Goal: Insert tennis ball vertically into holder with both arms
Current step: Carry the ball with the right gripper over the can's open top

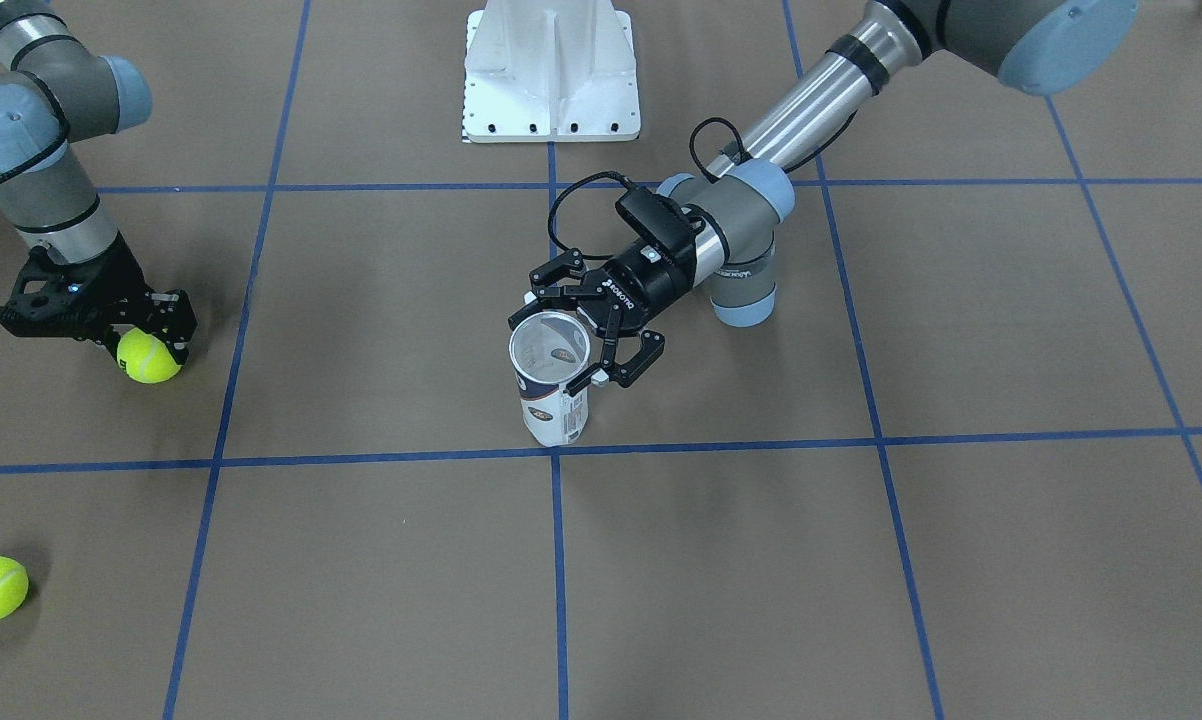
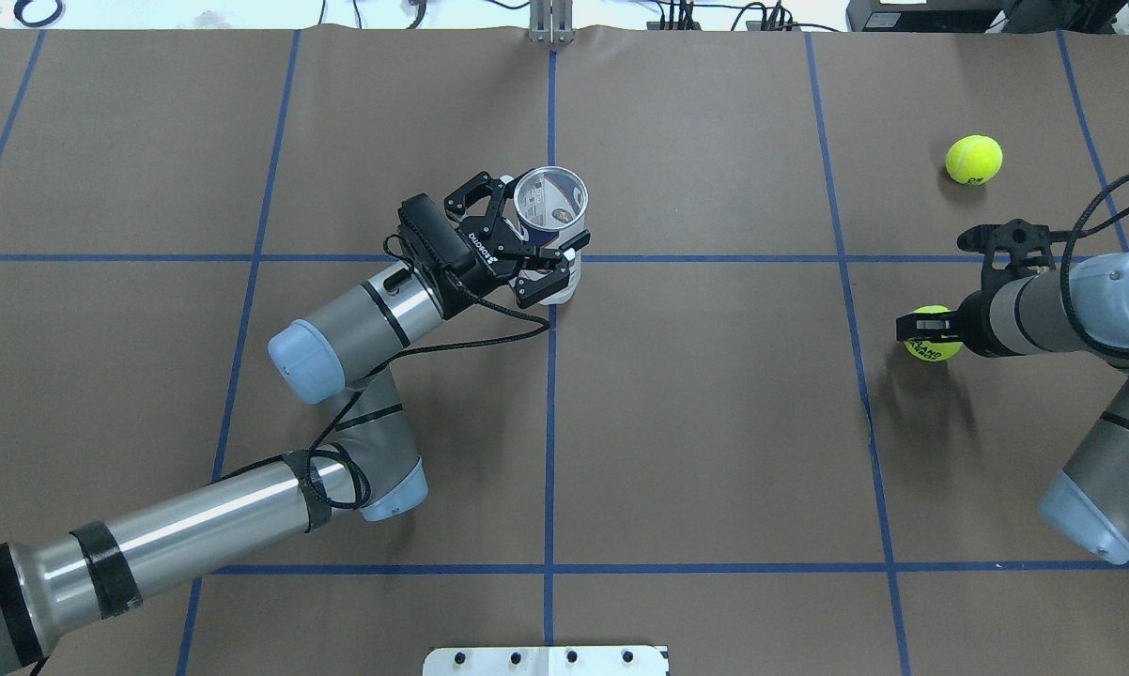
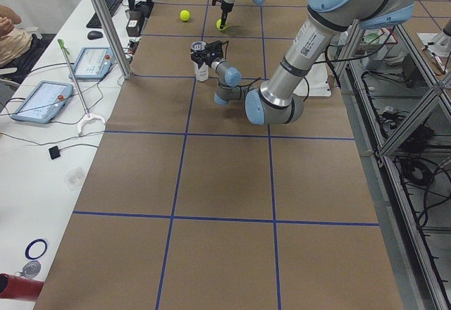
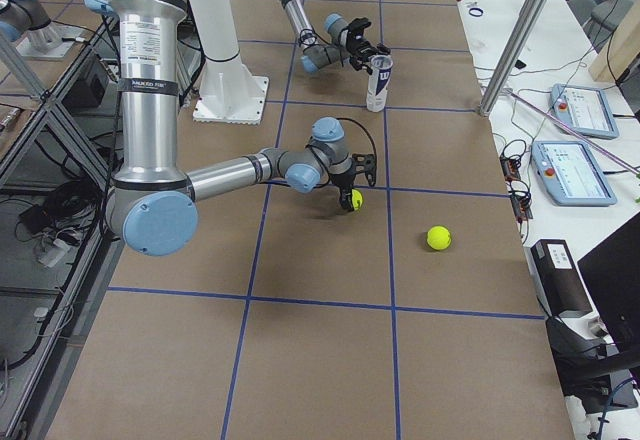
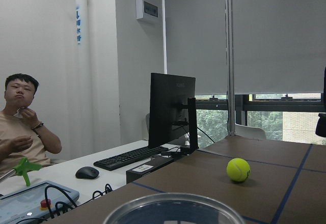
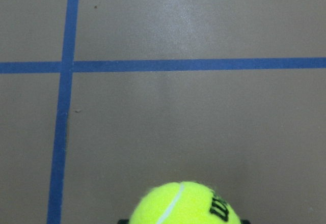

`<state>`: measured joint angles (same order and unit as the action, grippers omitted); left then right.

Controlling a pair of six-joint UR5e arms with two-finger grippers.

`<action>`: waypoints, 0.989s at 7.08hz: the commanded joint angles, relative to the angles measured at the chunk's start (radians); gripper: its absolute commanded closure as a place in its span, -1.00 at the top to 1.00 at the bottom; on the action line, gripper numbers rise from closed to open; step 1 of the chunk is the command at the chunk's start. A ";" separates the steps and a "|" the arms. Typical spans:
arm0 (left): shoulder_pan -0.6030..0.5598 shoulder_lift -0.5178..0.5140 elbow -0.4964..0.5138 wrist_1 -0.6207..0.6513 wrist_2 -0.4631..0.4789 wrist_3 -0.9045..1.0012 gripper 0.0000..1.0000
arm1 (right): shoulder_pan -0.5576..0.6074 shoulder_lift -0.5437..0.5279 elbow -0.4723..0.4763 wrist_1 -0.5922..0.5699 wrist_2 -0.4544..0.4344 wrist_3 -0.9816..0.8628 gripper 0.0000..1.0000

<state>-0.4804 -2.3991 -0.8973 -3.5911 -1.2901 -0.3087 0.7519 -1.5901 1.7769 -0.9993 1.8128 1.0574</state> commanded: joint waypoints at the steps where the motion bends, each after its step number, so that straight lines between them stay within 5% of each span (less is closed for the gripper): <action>1: -0.001 0.000 -0.002 0.000 0.000 0.000 0.98 | 0.004 0.025 0.016 -0.004 0.008 0.001 -1.00; 2: 0.000 0.000 -0.002 0.000 0.000 -0.001 0.98 | 0.024 0.074 0.030 -0.040 0.025 0.007 -1.00; 5: 0.000 0.000 -0.003 0.000 0.000 0.000 0.98 | 0.026 0.391 0.147 -0.469 0.043 0.094 -1.00; 7: 0.000 0.002 0.000 0.000 0.000 0.000 0.98 | 0.024 0.563 0.182 -0.626 0.080 0.185 -1.00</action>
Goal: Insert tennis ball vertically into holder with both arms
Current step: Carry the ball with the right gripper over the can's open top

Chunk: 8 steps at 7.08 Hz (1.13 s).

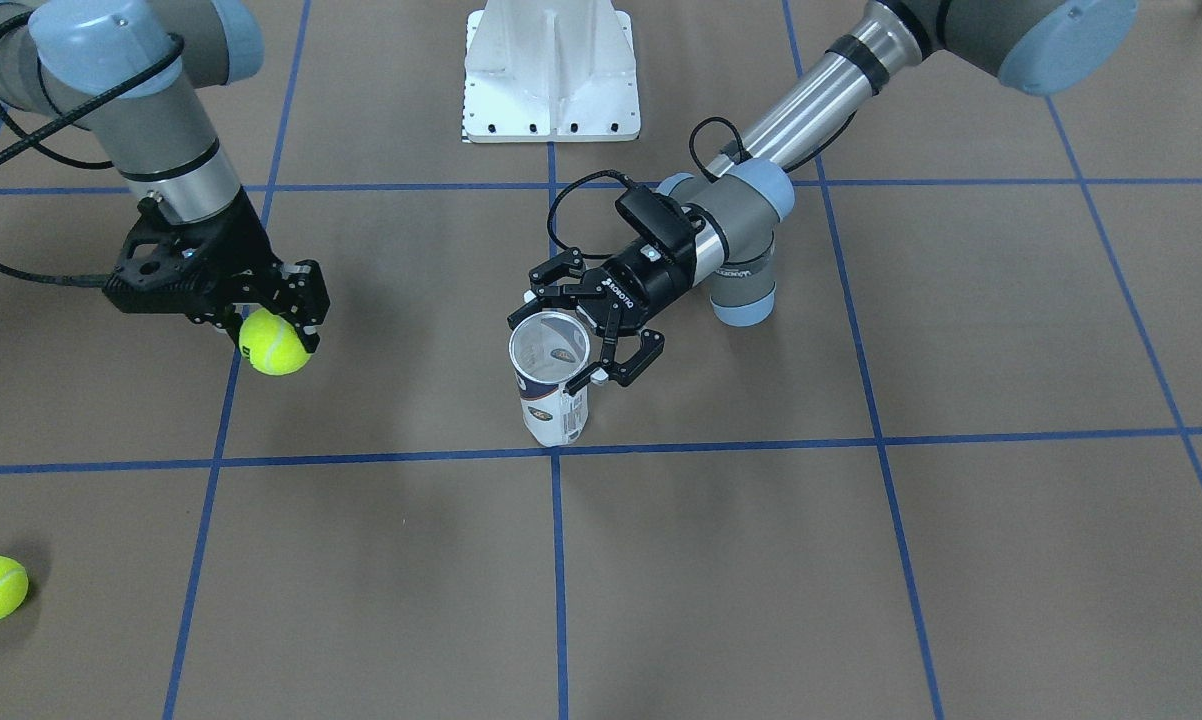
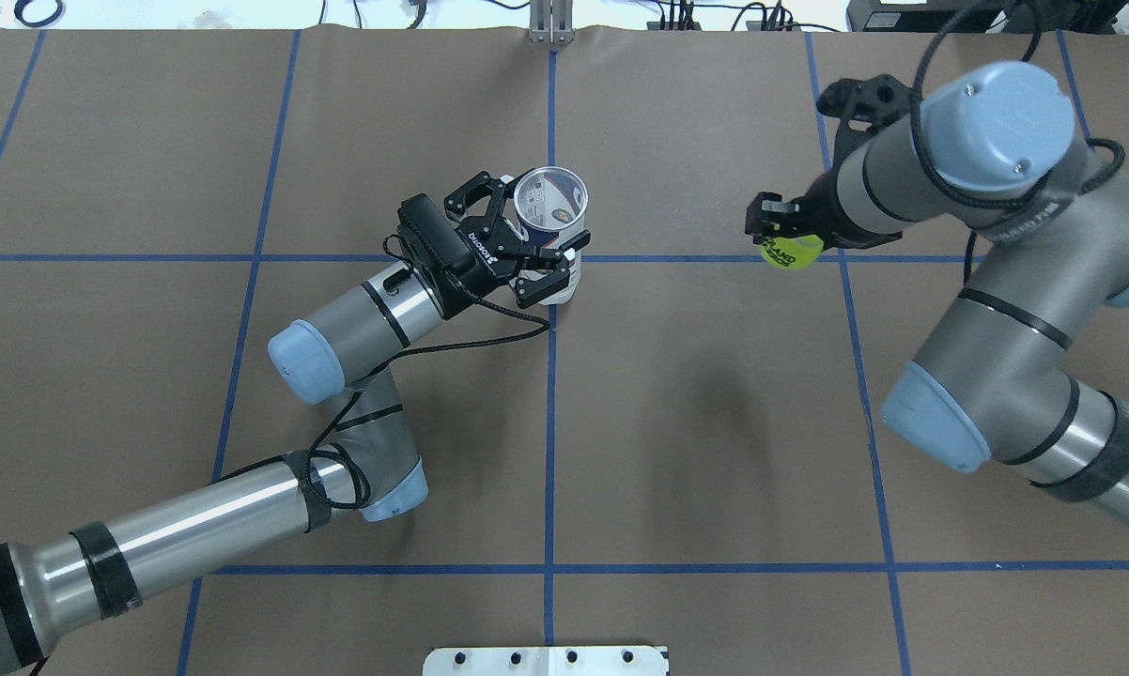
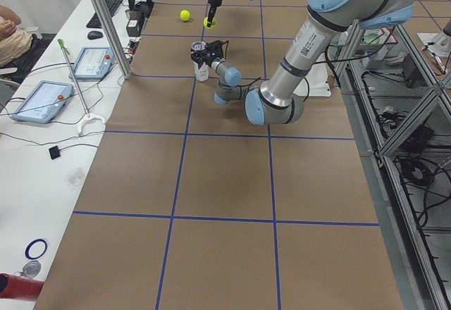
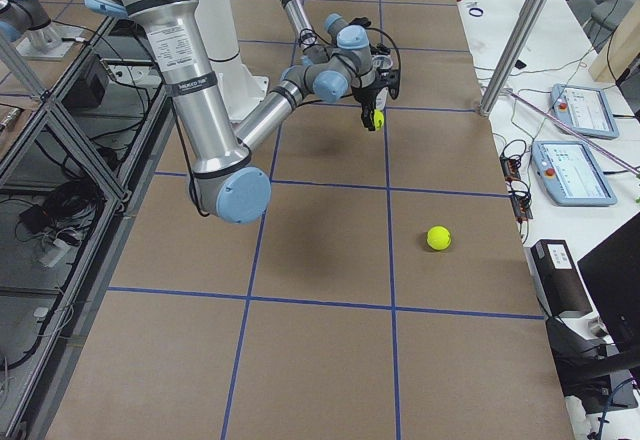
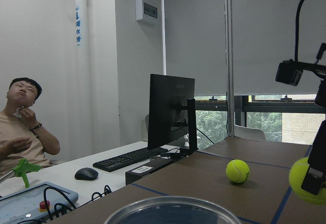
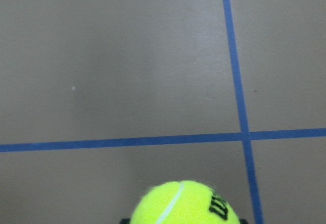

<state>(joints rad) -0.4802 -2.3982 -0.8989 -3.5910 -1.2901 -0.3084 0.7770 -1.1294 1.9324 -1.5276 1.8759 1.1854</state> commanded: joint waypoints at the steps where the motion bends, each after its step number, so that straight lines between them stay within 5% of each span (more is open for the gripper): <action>1: 0.000 0.001 0.002 0.000 0.000 0.005 0.98 | -0.004 0.158 0.036 -0.118 0.023 0.107 -1.00; 4: 0.005 0.001 0.000 0.000 0.000 0.006 0.98 | -0.010 0.363 0.004 -0.305 0.034 0.210 -1.00; 8: 0.006 0.001 0.002 0.000 0.000 0.006 0.98 | -0.030 0.617 -0.333 -0.324 0.031 0.266 -1.00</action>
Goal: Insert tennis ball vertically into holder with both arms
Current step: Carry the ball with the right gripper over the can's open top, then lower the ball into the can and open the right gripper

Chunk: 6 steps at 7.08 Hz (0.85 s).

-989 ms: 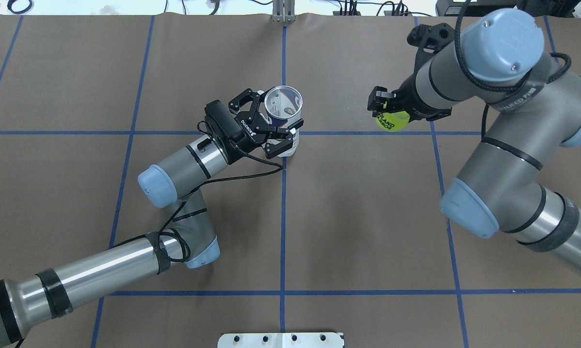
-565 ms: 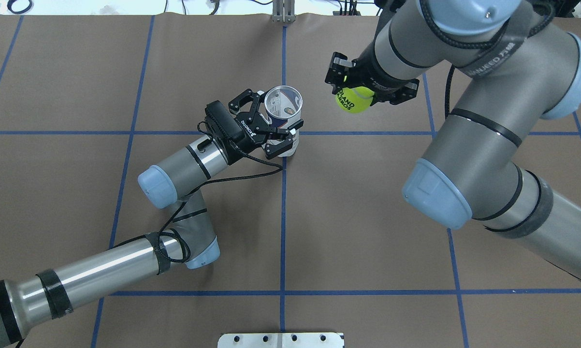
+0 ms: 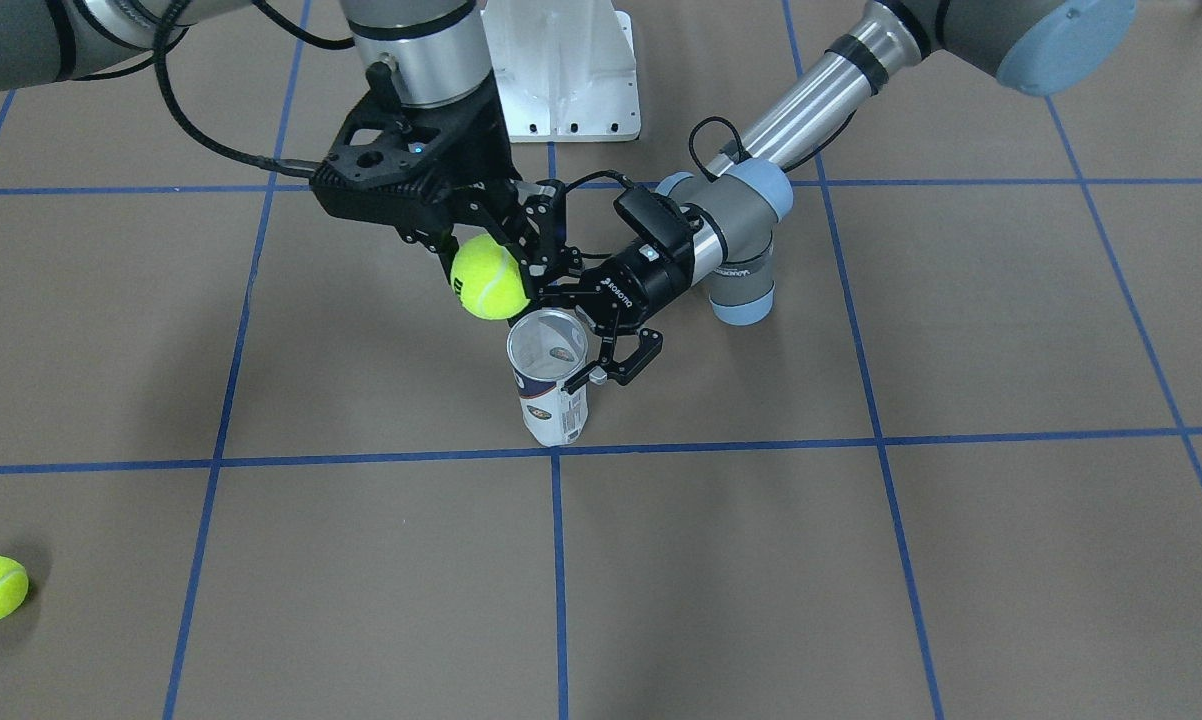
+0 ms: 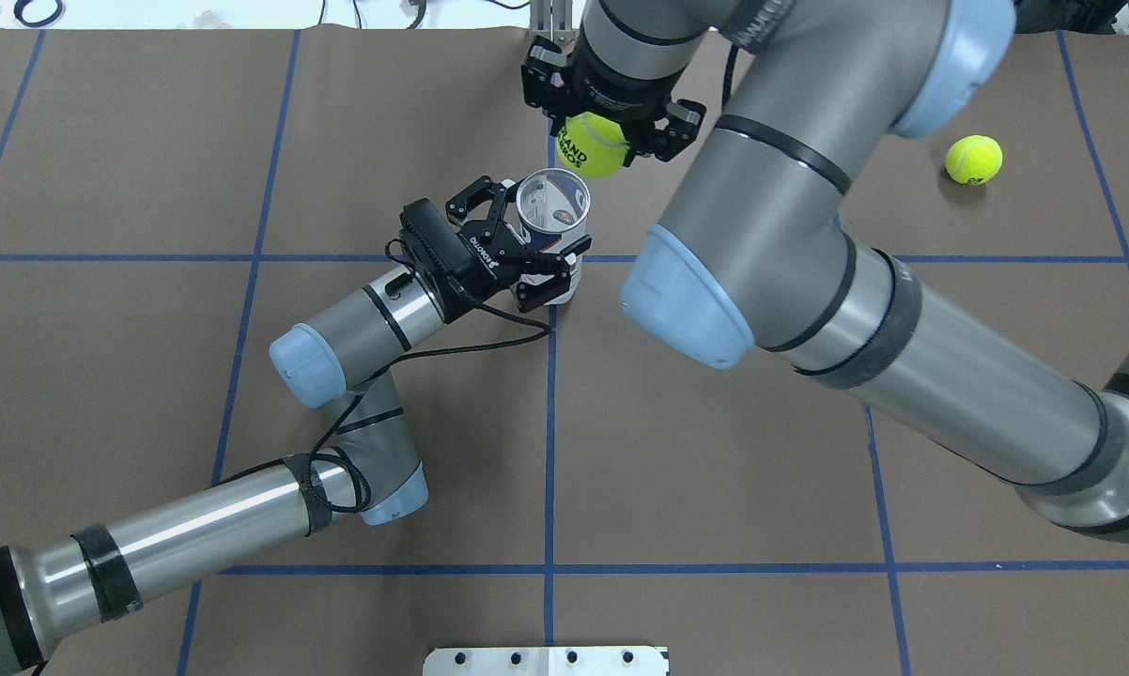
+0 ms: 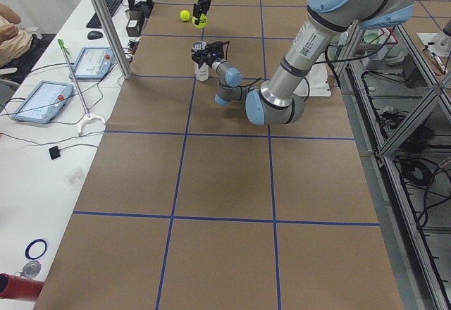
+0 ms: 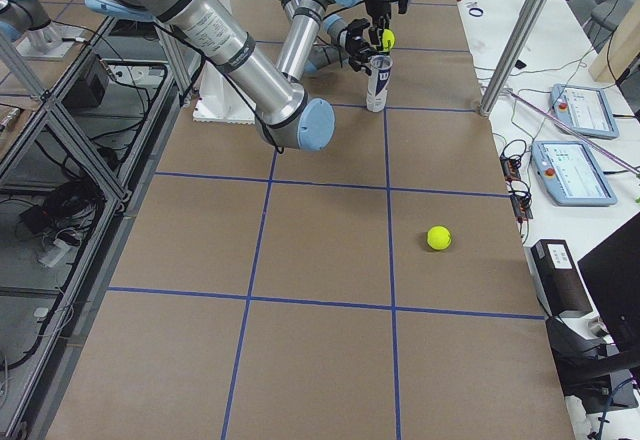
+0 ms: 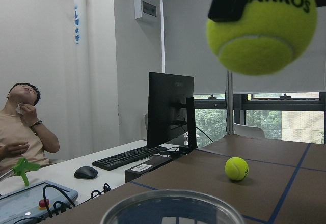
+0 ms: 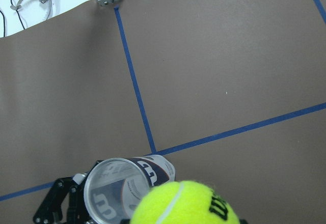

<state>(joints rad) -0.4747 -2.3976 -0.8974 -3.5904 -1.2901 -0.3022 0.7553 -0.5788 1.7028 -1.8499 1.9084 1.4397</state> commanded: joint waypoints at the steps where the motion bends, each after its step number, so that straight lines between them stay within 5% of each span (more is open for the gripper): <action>1: 0.001 -0.002 0.000 0.001 0.000 0.000 0.98 | -0.014 0.086 -0.158 0.000 -0.006 0.011 -1.00; 6: -0.002 -0.002 -0.003 0.015 0.000 0.006 0.98 | -0.056 0.071 -0.183 0.003 -0.015 0.007 -0.90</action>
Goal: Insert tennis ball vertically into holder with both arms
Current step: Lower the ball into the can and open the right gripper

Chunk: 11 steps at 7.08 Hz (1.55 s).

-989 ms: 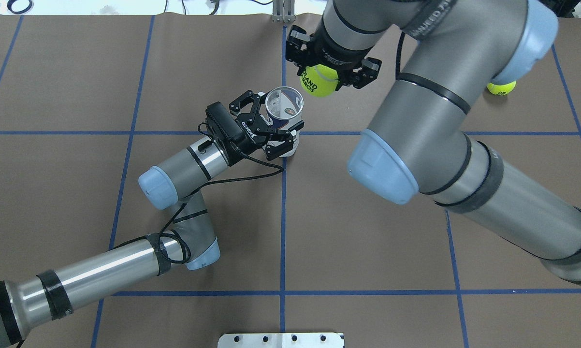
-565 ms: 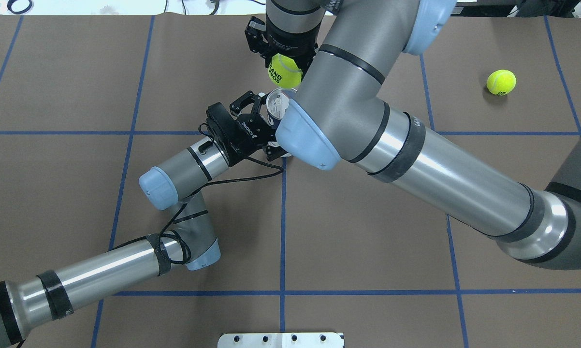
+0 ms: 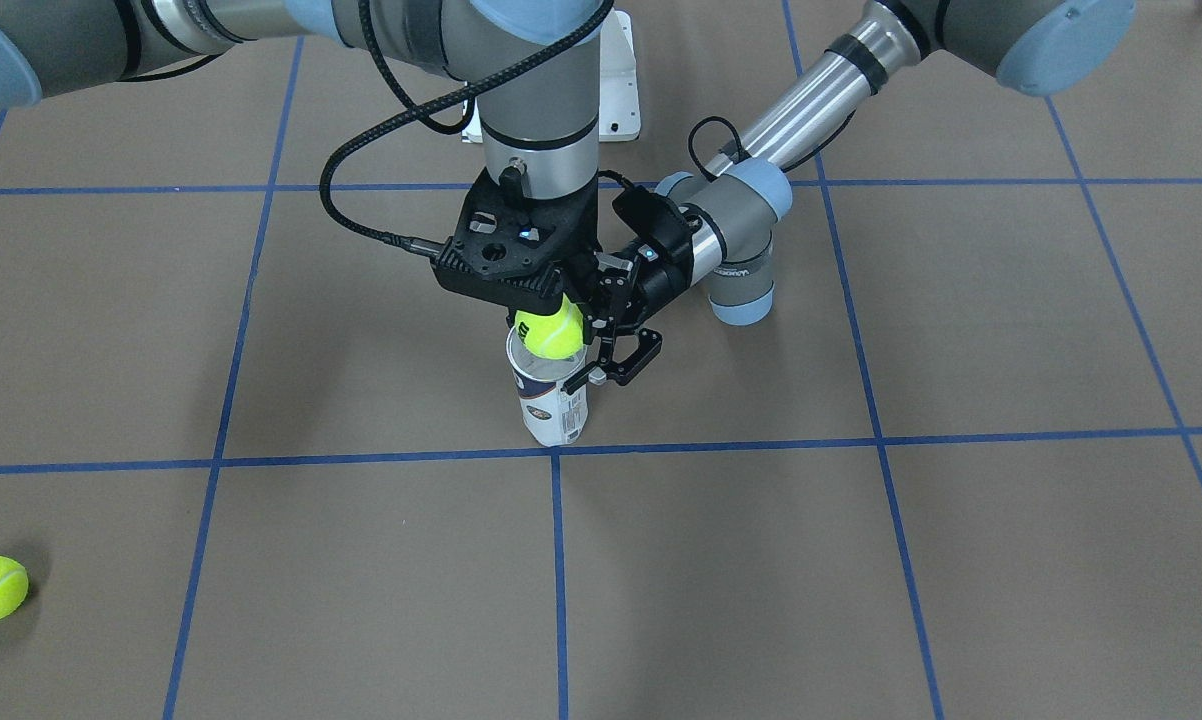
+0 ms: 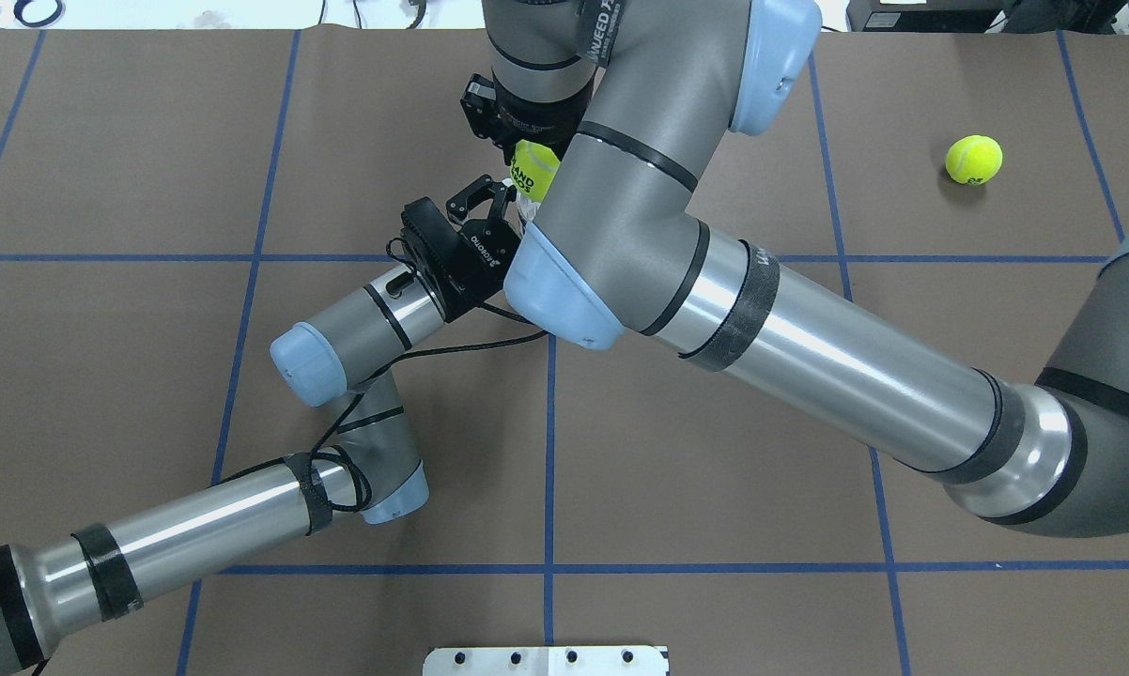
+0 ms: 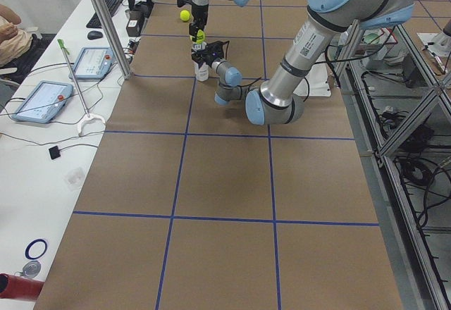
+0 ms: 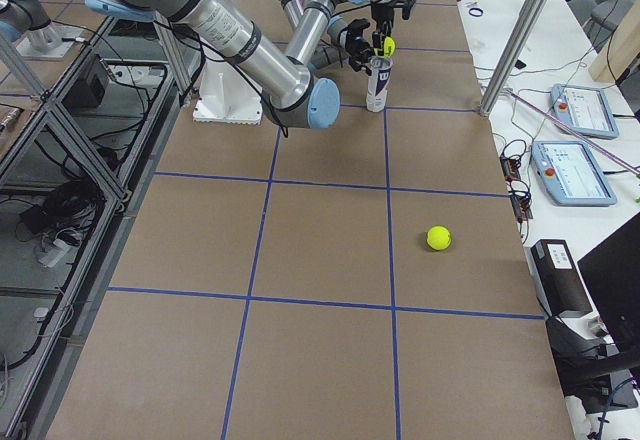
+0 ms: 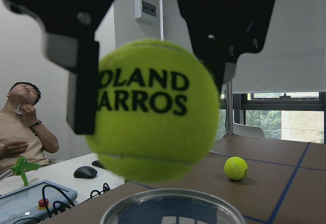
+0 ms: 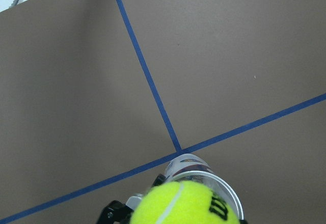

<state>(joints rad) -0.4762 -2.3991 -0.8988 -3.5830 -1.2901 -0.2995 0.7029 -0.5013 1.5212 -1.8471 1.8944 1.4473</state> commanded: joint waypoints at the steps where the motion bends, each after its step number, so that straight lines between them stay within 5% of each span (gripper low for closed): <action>1: -0.001 0.000 -0.002 0.007 0.000 0.003 0.98 | -0.003 -0.008 0.000 -0.001 -0.006 -0.002 -0.64; 2: -0.001 -0.002 -0.002 0.007 0.000 0.003 0.98 | -0.003 -0.014 0.004 -0.001 -0.006 -0.002 -0.46; 3: -0.001 0.000 -0.002 0.007 0.000 0.003 0.98 | -0.003 -0.014 0.004 -0.001 -0.008 -0.008 -0.04; 4: -0.001 0.000 -0.002 0.007 0.000 0.003 0.98 | -0.005 -0.014 0.005 -0.001 -0.011 -0.010 0.73; 5: -0.001 0.000 -0.002 0.007 0.000 0.003 0.98 | -0.005 -0.011 0.008 -0.001 -0.027 -0.010 0.96; 11: -0.001 0.000 -0.003 0.007 0.000 0.003 0.98 | -0.003 -0.022 0.028 -0.001 -0.017 -0.042 0.97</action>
<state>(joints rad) -0.4771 -2.3992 -0.9020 -3.5757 -1.2901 -0.2961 0.6988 -0.5146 1.5385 -1.8485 1.8709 1.4258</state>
